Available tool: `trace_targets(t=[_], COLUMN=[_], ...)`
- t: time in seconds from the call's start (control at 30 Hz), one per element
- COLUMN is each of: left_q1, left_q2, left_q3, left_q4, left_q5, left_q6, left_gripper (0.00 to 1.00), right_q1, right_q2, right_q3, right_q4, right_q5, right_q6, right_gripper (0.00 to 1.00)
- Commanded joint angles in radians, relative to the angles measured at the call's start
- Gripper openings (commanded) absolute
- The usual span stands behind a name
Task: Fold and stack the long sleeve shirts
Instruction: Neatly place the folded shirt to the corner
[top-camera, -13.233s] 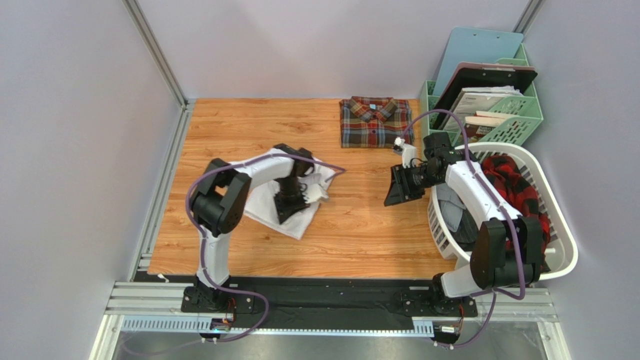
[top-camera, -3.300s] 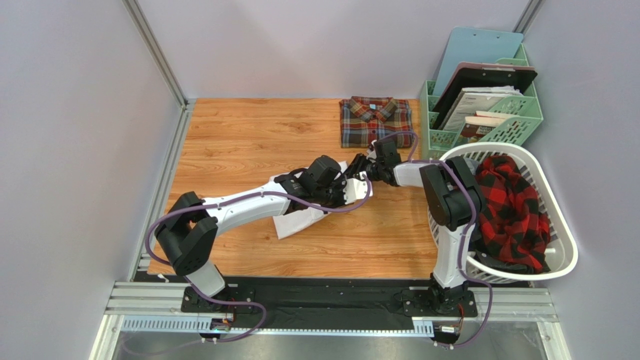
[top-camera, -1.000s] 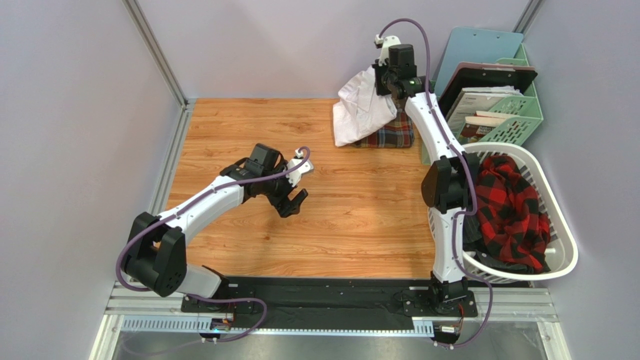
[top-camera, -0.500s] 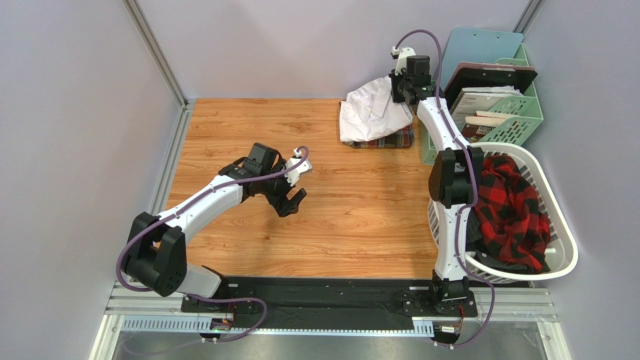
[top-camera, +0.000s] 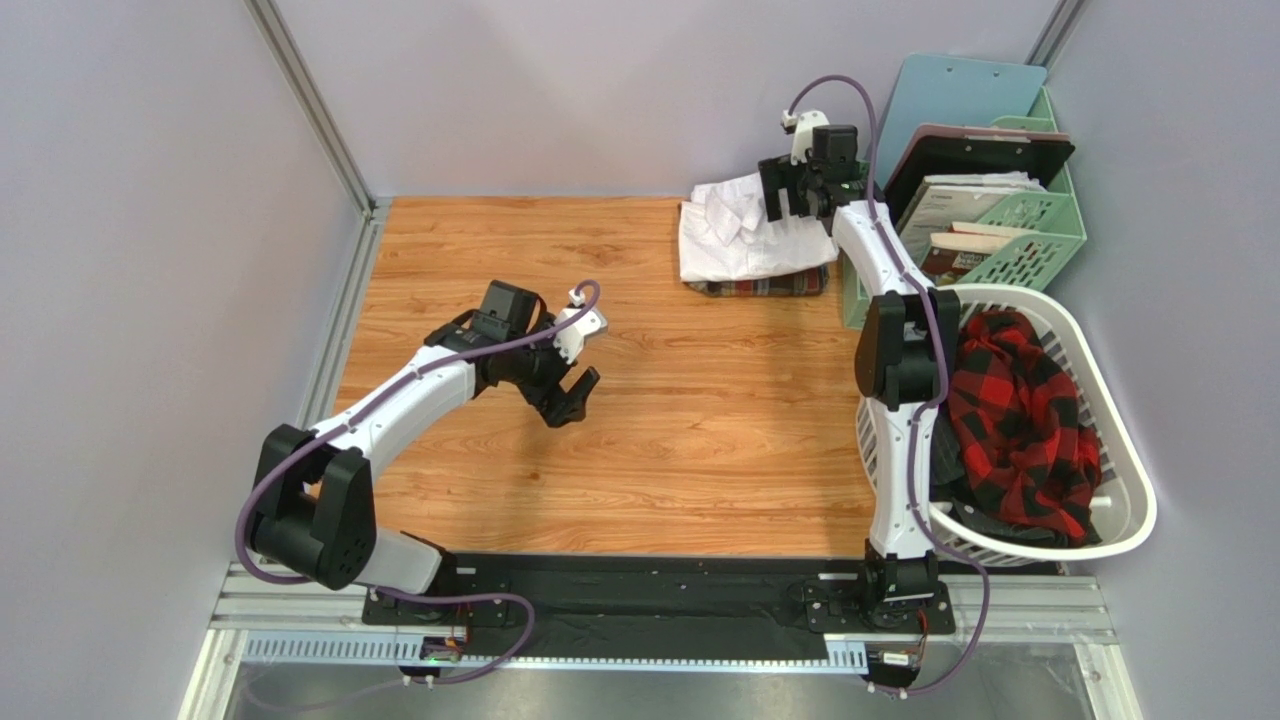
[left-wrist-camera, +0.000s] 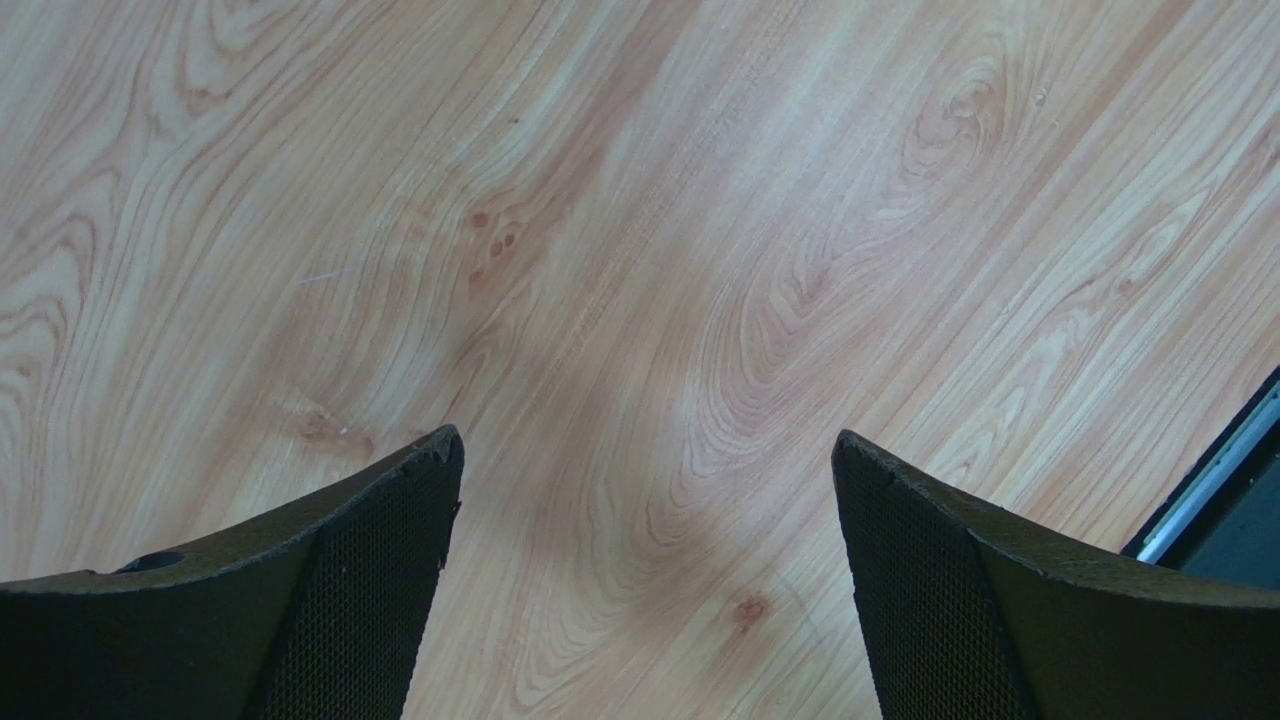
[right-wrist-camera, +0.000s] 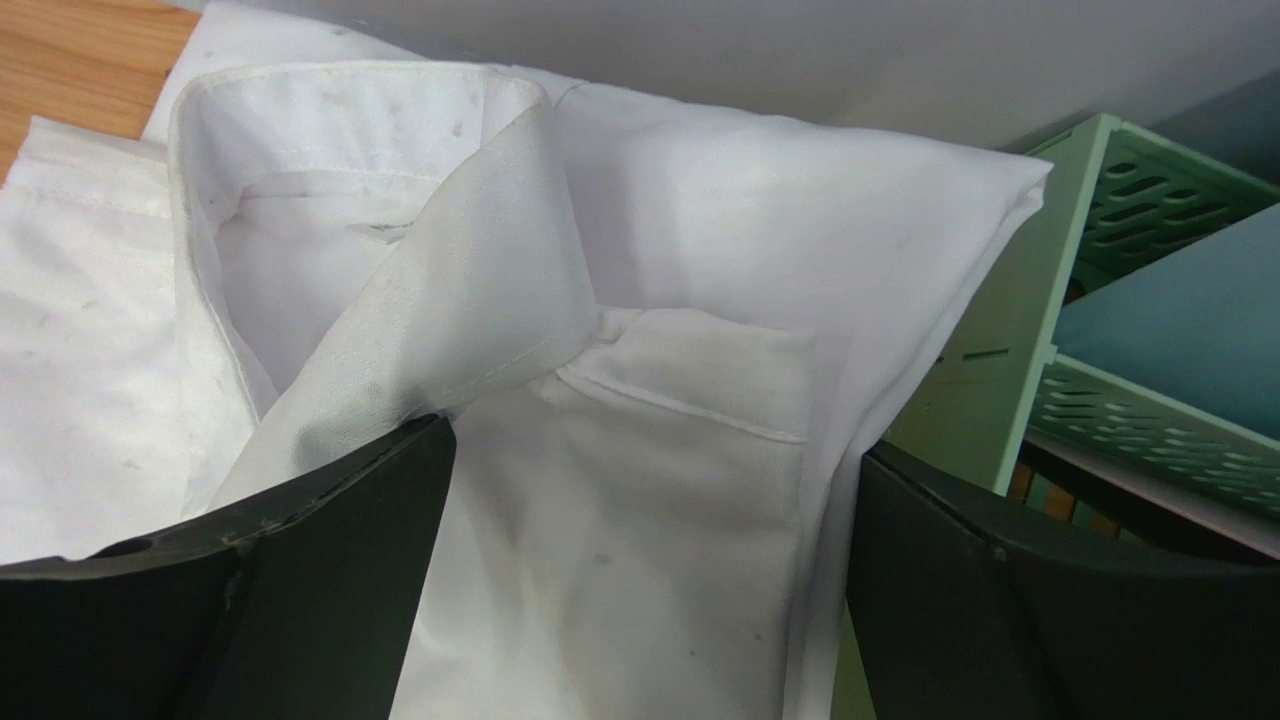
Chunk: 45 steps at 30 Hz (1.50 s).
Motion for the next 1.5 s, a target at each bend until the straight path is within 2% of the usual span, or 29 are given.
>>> trace_targets(t=[0.0, 0.17, 0.47, 0.57, 0.67, 0.9, 1.17, 1.3, 1.33, 1.4, 1.47], left_q1=[0.023, 0.042, 0.09, 0.09, 0.092, 0.099, 0.121, 0.147, 0.147, 0.147, 0.147], left_q2=[0.008, 0.025, 0.039, 0.034, 0.034, 0.037, 0.034, 0.04, 0.059, 0.094, 0.17], left_q3=[0.036, 0.049, 0.065, 0.065, 0.066, 0.1, 0.117, 0.146, 0.155, 0.221, 0.305], left_q4=[0.001, 0.007, 0.007, 0.013, 0.013, 0.006, -0.032, -0.075, -0.089, -0.187, -0.319], left_q5=[0.058, 0.058, 0.09, 0.09, 0.096, 0.122, 0.164, 0.222, 0.23, 0.218, 0.182], left_q6=[-0.044, -0.099, -0.148, -0.152, -0.153, -0.182, -0.214, -0.199, -0.185, -0.146, -0.1], left_gripper=[0.97, 0.97, 0.99, 0.99, 0.99, 0.99, 0.99, 0.99, 0.99, 0.99, 0.99], right_q1=[-0.014, -0.011, -0.017, -0.02, -0.02, -0.01, 0.058, 0.073, 0.078, 0.082, 0.092], right_q2=[-0.026, -0.085, -0.144, -0.165, -0.19, -0.23, -0.227, -0.32, -0.346, -0.436, -0.504], right_q3=[0.084, 0.057, 0.064, 0.04, 0.011, -0.061, -0.156, -0.276, -0.354, -0.432, -0.578], right_q4=[0.05, 0.05, 0.052, 0.043, 0.02, -0.114, -0.203, -0.237, -0.237, -0.237, -0.23], right_q5=[0.0, -0.037, 0.095, 0.095, 0.036, -0.326, -0.491, -0.554, -0.555, -0.56, -0.56], right_q6=[-0.02, -0.017, -0.004, 0.003, 0.015, 0.098, 0.085, 0.092, 0.088, 0.093, 0.092], right_gripper=[1.0, 1.0, 1.0, 1.0, 1.0, 0.99, 0.97, 1.0, 1.0, 1.0, 1.0])
